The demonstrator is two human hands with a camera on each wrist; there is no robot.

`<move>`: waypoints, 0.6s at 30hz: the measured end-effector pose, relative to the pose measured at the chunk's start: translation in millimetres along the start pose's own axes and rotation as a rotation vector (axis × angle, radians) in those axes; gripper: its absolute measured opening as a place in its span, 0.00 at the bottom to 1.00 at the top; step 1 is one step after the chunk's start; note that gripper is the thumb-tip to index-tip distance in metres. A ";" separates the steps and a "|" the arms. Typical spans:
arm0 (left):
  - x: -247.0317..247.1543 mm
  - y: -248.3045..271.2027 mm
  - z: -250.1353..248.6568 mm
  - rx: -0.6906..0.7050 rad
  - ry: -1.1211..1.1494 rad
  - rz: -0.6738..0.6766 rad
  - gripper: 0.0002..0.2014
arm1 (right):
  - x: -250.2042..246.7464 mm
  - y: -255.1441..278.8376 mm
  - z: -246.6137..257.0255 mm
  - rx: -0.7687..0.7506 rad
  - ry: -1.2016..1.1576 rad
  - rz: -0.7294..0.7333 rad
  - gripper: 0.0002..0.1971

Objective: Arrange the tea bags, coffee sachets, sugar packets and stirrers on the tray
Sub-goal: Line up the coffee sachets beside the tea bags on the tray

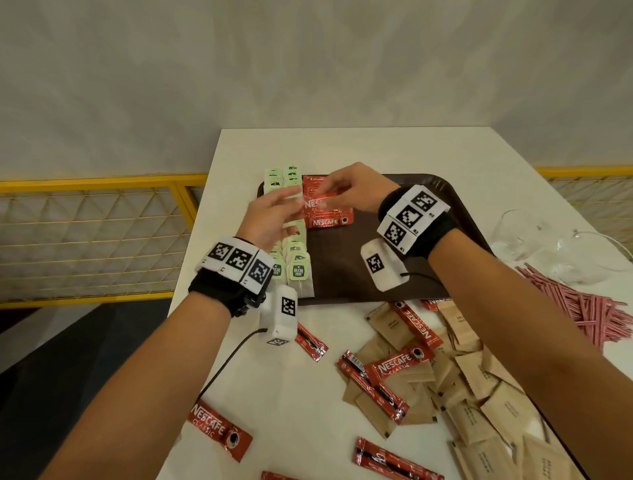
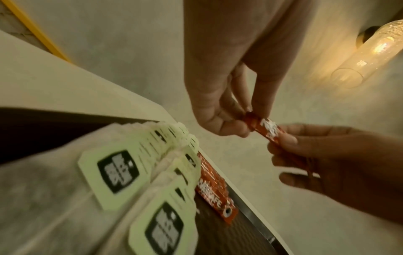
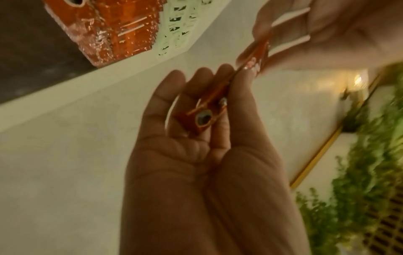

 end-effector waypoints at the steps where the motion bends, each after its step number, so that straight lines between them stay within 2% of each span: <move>1: -9.3 -4.3 -1.7 0.003 -0.010 -0.036 0.12 | -3.5 -2.8 -6.5 0.045 -0.040 -0.019 0.09; 5: -64.7 -27.1 3.5 -0.002 -0.152 -0.234 0.13 | -3.6 -11.9 -40.7 0.176 0.099 -0.016 0.13; 7: -84.6 -34.5 16.3 -0.030 -0.265 -0.276 0.14 | 2.1 -15.3 -59.2 0.237 0.227 -0.017 0.13; 11: -88.8 -38.2 56.4 -0.184 -0.383 -0.173 0.13 | 20.2 -22.1 -76.0 0.290 0.280 0.007 0.12; 14: -79.4 -38.4 71.4 -0.238 -0.422 -0.078 0.12 | 29.7 -29.0 -76.7 0.277 0.298 0.019 0.08; 18: -81.8 -40.9 75.2 -0.262 -0.369 -0.097 0.14 | 34.7 -34.8 -77.1 0.267 0.361 0.020 0.07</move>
Point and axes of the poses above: each hand's wrist, its own y-axis away from the middle knuckle, its own x-axis out of the palm, z = x × y, the point moved 8 cm from there along -y, towards the middle knuckle, and after that the axes turned 7 degrees about -z, right-handed, at the moved point
